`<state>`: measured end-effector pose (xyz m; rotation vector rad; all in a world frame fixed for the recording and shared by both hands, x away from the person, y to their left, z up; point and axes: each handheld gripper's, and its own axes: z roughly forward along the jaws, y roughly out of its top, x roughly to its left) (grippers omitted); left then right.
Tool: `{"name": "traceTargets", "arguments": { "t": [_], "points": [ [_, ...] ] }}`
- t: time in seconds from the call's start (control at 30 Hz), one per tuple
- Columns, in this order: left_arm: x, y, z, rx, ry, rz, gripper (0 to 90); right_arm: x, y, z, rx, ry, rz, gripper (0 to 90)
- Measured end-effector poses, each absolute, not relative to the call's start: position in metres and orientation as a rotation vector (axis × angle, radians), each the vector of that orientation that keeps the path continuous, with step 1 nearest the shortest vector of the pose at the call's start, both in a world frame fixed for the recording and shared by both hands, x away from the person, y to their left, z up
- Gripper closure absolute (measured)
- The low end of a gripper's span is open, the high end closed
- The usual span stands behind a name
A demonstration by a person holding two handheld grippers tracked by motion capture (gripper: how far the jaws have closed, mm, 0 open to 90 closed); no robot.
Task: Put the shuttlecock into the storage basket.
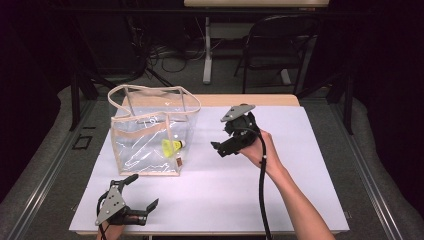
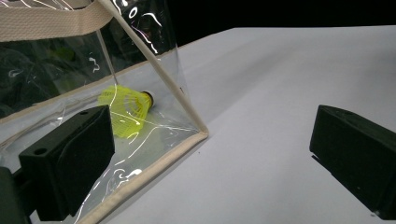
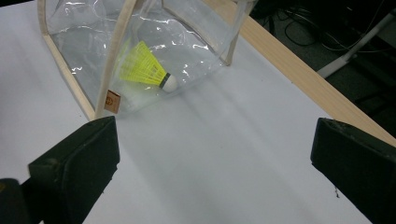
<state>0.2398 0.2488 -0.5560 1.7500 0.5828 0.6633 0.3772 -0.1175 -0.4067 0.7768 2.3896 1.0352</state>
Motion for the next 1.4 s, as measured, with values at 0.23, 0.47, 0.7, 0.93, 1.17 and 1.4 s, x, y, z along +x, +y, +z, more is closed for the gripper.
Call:
{"name": "traceTargets", "arguments": {
  "t": [0.23, 0.47, 0.7, 0.93, 1.17, 1.4],
  "points": [
    [0.239, 0.247, -0.556, 1.760, 0.575, 0.667, 0.2, 0.365, -0.133, -0.415, 0.790, 2.368, 1.058, 0.8],
    [0.240, 0.247, -0.556, 1.762, 0.578, 0.669, 0.2, 0.352, -0.147, -0.431, 0.800, 2.363, 1.074, 0.6],
    [0.240, 0.248, -0.556, 1.758, 0.584, 0.669, 0.2, 0.341, -0.158, -0.440, 0.812, 2.341, 1.103, 0.5],
    [0.240, 0.248, -0.555, 1.757, 0.591, 0.675, 0.2, 0.329, -0.175, -0.449, 0.842, 2.314, 1.130, 0.5],
    [0.242, 0.245, -0.555, 1.760, 0.594, 0.672, 0.2, 0.316, -0.194, -0.465, 0.862, 2.296, 1.138, 0.2],
    [0.242, 0.245, -0.557, 1.771, 0.591, 0.666, 0.2, 0.306, -0.204, -0.477, 0.838, 2.272, 1.160, 0.0]
  ]
}}
